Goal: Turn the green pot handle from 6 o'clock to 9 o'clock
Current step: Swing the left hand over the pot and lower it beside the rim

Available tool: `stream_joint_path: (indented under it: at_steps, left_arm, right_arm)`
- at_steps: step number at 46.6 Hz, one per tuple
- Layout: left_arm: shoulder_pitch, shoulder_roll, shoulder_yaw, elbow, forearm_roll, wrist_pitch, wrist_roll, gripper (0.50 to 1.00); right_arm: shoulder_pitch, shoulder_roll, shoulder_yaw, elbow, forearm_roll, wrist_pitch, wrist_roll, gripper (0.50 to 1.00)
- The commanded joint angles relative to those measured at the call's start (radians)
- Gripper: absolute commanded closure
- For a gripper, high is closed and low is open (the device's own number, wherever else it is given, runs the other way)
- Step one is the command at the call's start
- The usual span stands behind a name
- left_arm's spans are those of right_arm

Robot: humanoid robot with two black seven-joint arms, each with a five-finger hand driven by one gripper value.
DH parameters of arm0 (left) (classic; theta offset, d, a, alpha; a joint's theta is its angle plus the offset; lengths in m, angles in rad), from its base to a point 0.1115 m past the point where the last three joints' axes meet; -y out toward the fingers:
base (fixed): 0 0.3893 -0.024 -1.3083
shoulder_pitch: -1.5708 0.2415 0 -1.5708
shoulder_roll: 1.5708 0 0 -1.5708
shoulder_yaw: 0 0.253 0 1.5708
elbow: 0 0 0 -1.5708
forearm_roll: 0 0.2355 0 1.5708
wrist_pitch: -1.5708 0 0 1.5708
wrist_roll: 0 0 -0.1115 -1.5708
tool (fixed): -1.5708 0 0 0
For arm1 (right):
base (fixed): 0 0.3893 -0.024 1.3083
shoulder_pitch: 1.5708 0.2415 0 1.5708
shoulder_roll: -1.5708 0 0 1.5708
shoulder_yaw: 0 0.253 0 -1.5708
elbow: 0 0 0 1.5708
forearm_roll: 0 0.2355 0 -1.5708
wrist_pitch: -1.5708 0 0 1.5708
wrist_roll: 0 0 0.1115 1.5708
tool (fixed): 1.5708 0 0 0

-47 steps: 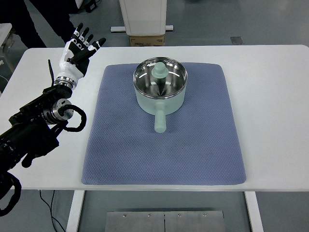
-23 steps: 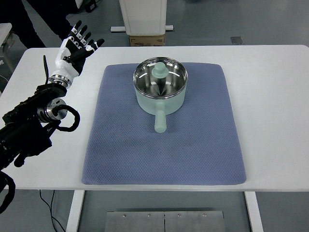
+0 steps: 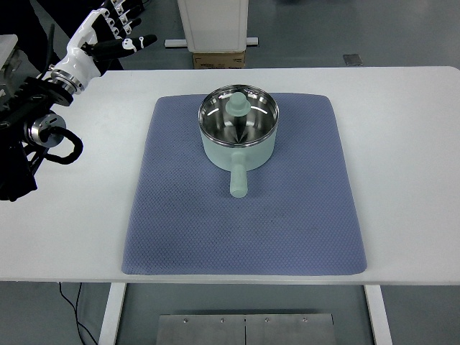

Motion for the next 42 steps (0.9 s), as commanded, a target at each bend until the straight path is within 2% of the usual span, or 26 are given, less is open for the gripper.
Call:
stream_joint_path:
  at_steps: [1,6,14,17,26,42]
  left_arm:
    - [-0.025,0.002,0.001,-0.003,0.051,-0.002,0.001,0.5]
    - [-0.064,0.034,0.005,-0.055,0.12,-0.002,0.002,0.5]
    - [-0.108,0.114,0.024,-0.224,0.252,0.0,0.045,0.5]
    - [-0.127,0.131,0.024,-0.242,0.283,-0.002,0.065,0.5]
    - [-0.188,0.13,0.025,-0.285,0.442,-0.005,0.065,0.5]
    - [-0.206,0.14,0.033,-0.614,0.815,-0.032,0.067,0.5]
  right_arm:
    - [0.0,0.0,0.0,0.0,0.0,0.0,0.0,0.5]
    - [0.0,0.0,0.0,0.0,0.0,0.0,0.0,0.5]
    - [0.0,0.0,0.0,0.0,0.0,0.0,0.0,0.5]
    - [0.0,0.0,0.0,0.0,0.0,0.0,0.0,0.5]
    - [0.0,0.0,0.0,0.0,0.0,0.0,0.0,0.5]
    - [0.0,0.0,0.0,0.0,0.0,0.0,0.0,0.5]
